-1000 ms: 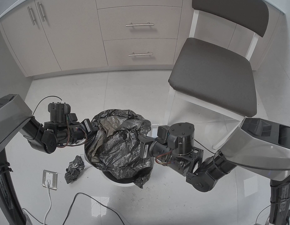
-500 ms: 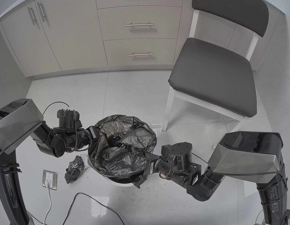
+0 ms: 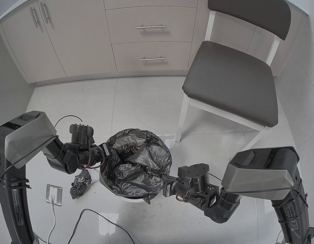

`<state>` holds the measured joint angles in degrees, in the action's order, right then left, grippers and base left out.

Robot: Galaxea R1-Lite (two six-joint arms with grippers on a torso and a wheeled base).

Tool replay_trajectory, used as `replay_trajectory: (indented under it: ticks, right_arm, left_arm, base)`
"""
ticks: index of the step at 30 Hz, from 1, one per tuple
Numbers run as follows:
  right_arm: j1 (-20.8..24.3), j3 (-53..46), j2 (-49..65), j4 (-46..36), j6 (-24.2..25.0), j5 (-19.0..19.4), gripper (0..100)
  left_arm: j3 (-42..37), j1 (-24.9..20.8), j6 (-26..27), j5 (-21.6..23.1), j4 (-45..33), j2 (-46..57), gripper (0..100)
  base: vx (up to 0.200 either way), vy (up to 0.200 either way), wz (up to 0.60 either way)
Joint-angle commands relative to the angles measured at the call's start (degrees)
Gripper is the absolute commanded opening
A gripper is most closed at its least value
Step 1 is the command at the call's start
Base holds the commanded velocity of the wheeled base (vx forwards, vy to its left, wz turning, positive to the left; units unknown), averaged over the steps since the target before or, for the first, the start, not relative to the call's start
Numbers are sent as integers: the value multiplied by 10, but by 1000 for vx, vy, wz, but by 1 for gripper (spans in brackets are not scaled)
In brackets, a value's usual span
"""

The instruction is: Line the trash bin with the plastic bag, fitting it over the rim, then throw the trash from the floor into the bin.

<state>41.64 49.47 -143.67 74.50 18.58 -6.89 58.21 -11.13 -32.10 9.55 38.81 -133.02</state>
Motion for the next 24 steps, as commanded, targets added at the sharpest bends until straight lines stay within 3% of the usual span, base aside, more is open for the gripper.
replay_trajectory:
  ticks: [1,4,22,24]
  right_arm:
    - [0,-16,-5,5,0,0,0]
    - [4,-42,2,19,1,-1,0]
    - [49,-100,30,18,7,-25,0]
    - [64,-101,25,16,7,-42,0]
  left_arm:
    - [1,-3,0,-8,0,-14,0]
    - [-9,-3,0,-29,1,-14,0]
    - [-74,-6,-5,-30,6,28,0]
    - [-94,-6,-4,-30,8,40,0]
  base:
    - [0,0,0]
    - [0,0,0]
    - [0,0,0]
    - [0,0,0]
